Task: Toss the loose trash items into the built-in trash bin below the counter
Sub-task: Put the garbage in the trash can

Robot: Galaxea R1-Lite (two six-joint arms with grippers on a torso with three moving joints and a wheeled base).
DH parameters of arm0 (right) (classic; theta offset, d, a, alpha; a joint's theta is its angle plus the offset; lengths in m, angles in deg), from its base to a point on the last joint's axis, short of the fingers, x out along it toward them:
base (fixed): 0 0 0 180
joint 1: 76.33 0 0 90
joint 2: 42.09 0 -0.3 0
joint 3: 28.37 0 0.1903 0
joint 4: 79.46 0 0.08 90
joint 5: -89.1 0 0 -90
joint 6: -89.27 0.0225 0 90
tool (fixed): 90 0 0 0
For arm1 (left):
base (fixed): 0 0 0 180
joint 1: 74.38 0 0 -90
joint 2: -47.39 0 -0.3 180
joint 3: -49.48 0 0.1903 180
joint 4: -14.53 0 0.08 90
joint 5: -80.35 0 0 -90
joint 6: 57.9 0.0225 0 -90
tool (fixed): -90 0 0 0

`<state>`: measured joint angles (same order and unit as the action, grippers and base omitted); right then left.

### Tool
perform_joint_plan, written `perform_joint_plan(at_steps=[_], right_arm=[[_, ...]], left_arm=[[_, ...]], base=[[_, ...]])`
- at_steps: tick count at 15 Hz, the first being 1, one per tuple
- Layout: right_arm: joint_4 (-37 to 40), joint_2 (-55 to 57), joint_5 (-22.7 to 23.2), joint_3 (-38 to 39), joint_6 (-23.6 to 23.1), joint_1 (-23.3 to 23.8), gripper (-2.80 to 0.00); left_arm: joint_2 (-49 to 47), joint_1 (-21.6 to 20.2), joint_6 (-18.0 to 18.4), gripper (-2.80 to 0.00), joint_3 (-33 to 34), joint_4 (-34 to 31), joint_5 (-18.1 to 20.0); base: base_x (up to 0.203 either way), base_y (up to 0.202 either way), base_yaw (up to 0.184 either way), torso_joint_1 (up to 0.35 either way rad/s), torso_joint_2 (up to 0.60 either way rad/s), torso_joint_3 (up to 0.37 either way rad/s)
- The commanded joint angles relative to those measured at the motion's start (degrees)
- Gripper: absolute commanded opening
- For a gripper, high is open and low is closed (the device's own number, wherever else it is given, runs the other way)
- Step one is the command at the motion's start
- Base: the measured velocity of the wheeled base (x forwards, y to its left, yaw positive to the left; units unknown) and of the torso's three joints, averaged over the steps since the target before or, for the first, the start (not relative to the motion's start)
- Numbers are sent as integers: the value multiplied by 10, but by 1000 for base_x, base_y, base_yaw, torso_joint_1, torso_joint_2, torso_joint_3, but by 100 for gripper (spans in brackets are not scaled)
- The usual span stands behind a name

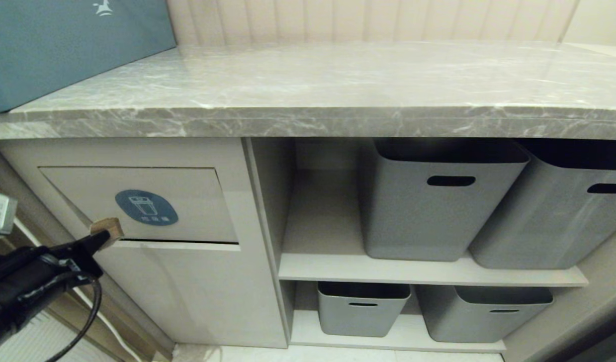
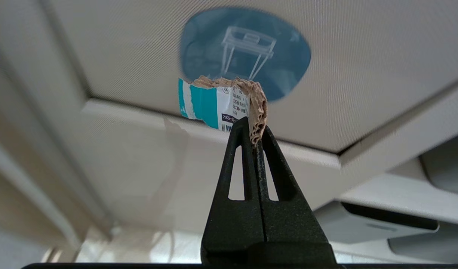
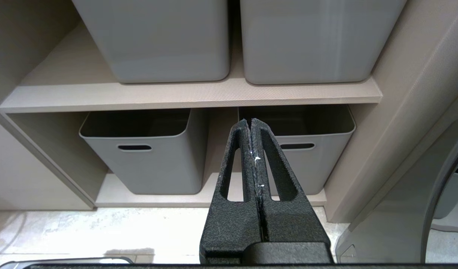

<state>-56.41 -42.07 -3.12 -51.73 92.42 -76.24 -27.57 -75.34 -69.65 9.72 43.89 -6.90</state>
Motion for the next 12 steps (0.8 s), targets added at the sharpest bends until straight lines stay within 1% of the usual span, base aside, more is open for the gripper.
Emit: perform_joint_plan(at_steps=[1,3,7,12], right_arm=[[0,0,0,1,0,0,-280],[0,0,0,1,0,0,-280],[0,1,0,1,0,0,-280],[0,0,0,1,0,0,-280]], left_arm=[[-72,-3,-2,-280,-4,40,9],[-118,-3,-3,-280,-5,93,18],[-220,-7,-5,-280,-14,184,22],[-316,-7,-6,-280,-27,306,29]], base=[[0,0,0,0,0,0],[0,0,0,0,0,0],[0,0,0,0,0,0],[0,0,0,0,0,0]])
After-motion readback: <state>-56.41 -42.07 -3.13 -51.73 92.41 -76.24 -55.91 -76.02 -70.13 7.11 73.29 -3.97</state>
